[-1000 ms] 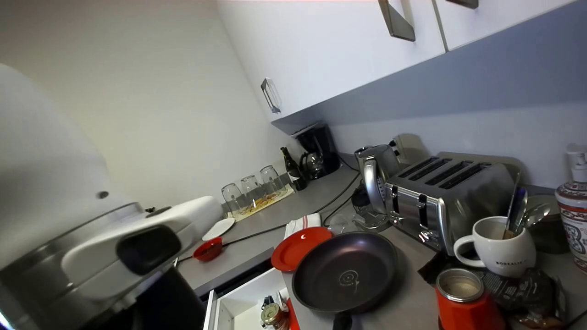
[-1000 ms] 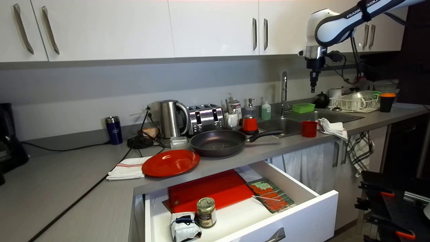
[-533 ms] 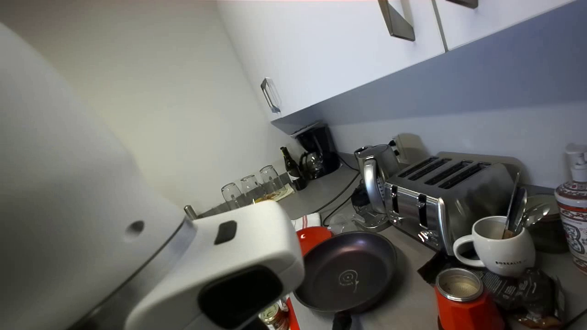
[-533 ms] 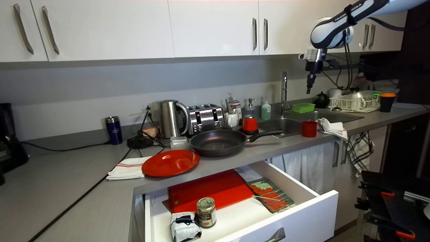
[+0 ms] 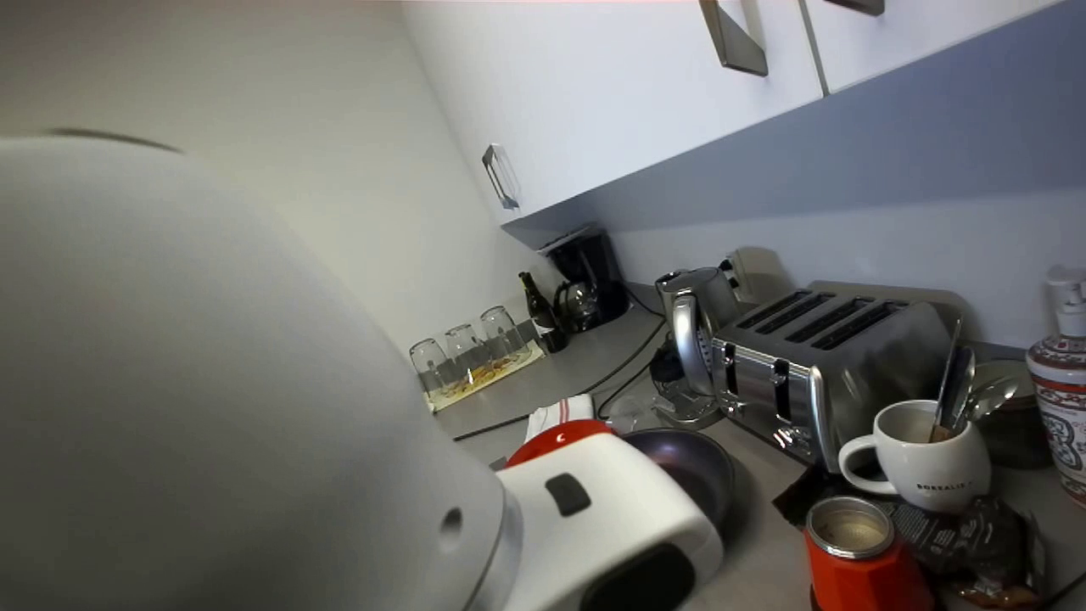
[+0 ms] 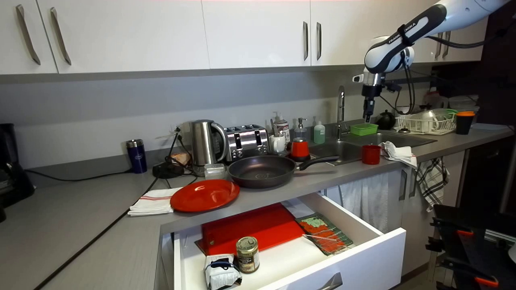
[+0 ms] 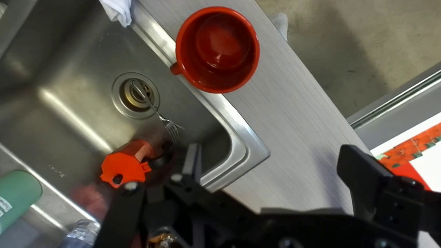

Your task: Pick up the red cup and put it in the drawer

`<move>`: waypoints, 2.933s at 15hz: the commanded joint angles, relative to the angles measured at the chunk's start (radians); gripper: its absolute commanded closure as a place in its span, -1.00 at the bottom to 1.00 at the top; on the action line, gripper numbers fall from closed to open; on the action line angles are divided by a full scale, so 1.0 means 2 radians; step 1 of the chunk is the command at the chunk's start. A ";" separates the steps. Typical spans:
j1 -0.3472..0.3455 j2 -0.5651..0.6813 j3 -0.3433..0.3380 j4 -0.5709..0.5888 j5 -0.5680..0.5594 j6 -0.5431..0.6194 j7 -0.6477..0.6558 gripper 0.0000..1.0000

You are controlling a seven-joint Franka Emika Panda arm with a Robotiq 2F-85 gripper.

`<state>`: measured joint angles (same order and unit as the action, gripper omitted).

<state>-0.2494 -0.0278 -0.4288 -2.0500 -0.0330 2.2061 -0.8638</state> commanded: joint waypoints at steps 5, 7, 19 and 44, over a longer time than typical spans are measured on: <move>-0.037 0.067 0.024 0.015 0.034 0.026 -0.048 -1.00; -0.045 0.081 0.030 0.018 0.040 0.027 -0.050 -1.00; -0.069 0.127 0.063 0.010 0.031 0.044 -0.053 -1.00; -0.089 0.139 0.061 -0.020 0.013 0.076 -0.026 0.60</move>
<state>-0.4252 0.2674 -0.3118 -2.0689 0.0192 2.3383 -0.9397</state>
